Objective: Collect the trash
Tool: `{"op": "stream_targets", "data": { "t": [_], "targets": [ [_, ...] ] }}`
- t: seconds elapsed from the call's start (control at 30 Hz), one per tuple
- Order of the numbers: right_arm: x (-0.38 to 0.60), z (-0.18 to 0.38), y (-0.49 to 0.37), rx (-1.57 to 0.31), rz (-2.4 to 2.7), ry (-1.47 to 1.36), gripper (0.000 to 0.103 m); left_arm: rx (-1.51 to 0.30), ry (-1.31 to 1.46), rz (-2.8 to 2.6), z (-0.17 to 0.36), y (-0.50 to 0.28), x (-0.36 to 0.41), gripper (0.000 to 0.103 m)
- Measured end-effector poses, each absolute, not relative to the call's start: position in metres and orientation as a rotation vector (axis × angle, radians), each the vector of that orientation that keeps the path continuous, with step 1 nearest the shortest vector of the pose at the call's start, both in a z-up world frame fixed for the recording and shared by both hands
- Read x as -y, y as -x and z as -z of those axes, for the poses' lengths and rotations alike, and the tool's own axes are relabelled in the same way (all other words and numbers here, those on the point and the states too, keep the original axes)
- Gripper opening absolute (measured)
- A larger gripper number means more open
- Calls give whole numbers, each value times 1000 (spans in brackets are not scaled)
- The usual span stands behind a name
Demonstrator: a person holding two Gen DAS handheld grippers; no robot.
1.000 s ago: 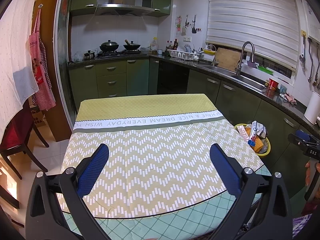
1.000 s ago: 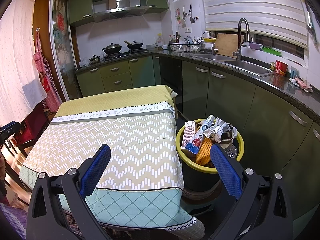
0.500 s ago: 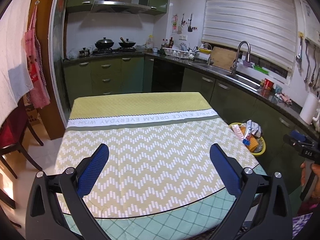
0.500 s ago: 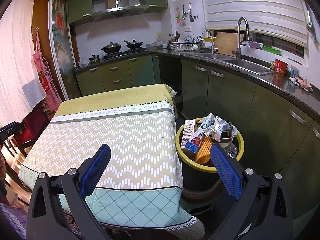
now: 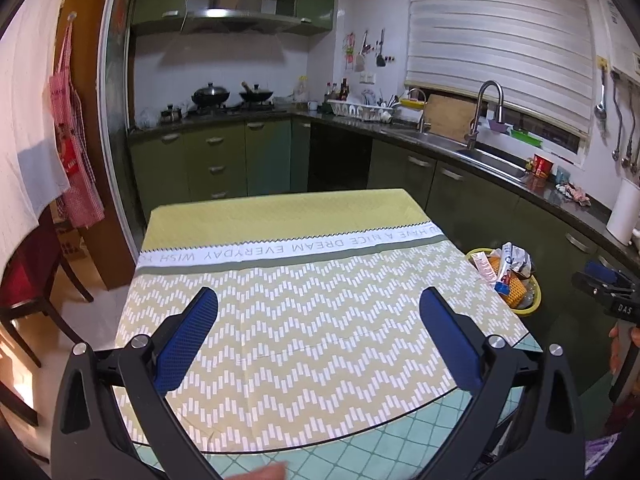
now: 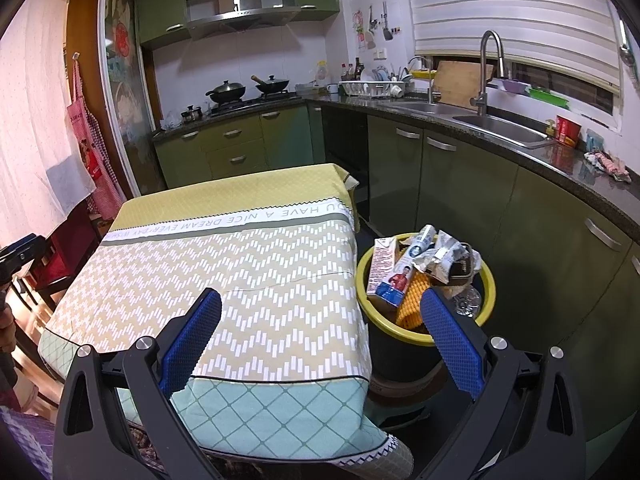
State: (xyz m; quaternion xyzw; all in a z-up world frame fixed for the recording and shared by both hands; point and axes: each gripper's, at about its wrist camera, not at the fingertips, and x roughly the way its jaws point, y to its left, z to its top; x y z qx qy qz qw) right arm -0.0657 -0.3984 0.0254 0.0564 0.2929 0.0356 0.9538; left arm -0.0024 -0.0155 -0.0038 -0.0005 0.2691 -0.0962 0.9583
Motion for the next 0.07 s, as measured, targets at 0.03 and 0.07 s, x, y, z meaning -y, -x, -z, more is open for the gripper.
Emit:
{"op": "stream_targets", "data": {
  "t": [0.03, 0.07],
  "targets": [
    [398, -25, 62, -600, -77, -114, 98, -563, 16, 192, 6, -6, 11, 96],
    [395, -24, 55, -608, -86, -110, 98, -585, 31, 186, 9, -16, 6, 96]
  ]
}}
